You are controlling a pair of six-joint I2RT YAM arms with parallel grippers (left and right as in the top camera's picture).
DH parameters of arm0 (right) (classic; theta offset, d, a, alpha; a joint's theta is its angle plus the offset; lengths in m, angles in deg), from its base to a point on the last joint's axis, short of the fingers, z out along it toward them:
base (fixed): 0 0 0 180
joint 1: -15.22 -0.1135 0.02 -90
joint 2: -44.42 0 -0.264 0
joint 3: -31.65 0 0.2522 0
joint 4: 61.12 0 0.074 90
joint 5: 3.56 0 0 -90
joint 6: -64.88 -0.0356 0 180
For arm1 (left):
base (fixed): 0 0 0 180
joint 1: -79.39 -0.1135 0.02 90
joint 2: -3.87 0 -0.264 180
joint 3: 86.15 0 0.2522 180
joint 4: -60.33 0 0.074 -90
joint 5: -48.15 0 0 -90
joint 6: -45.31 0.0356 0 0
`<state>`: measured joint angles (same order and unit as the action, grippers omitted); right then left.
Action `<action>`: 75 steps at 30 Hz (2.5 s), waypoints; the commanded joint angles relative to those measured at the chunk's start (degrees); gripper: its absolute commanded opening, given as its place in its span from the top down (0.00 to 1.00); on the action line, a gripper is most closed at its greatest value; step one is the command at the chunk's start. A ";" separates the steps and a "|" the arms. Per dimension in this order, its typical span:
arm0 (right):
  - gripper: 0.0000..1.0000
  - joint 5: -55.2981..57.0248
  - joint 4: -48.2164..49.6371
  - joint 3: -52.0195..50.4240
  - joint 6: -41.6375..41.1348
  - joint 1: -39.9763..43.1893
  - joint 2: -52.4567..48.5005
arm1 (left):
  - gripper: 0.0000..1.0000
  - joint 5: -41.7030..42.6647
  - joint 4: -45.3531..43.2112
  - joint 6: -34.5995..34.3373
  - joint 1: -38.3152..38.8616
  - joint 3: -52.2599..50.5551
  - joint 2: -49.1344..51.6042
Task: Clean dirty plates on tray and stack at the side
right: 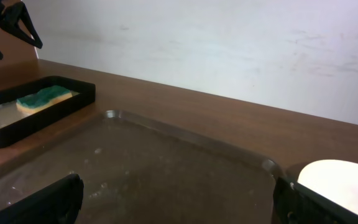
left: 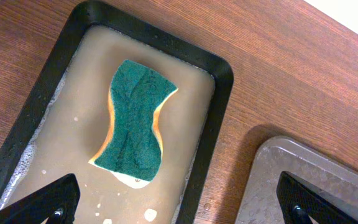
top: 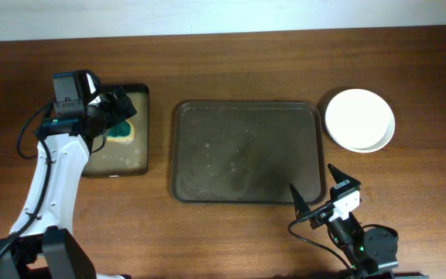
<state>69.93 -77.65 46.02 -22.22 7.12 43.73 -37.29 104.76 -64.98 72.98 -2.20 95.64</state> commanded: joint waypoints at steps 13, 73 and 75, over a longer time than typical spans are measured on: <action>0.02 0.90 -0.31 -0.28 0.11 -0.52 0.50 | 0.01 0.59 0.04 1.09 -0.24 0.46 -0.07; 0.02 0.90 -0.31 -0.28 0.11 -0.52 0.50 | 0.01 6.80 -50.47 14.19 -0.24 -69.75 -80.46; 0.01 0.90 -0.31 -0.28 0.11 -0.52 0.50 | 0.01 6.56 -48.09 14.97 -0.24 -69.68 -82.29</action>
<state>70.36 -77.67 46.02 -22.09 7.12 43.78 -31.54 55.48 -51.54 72.94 -71.22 16.12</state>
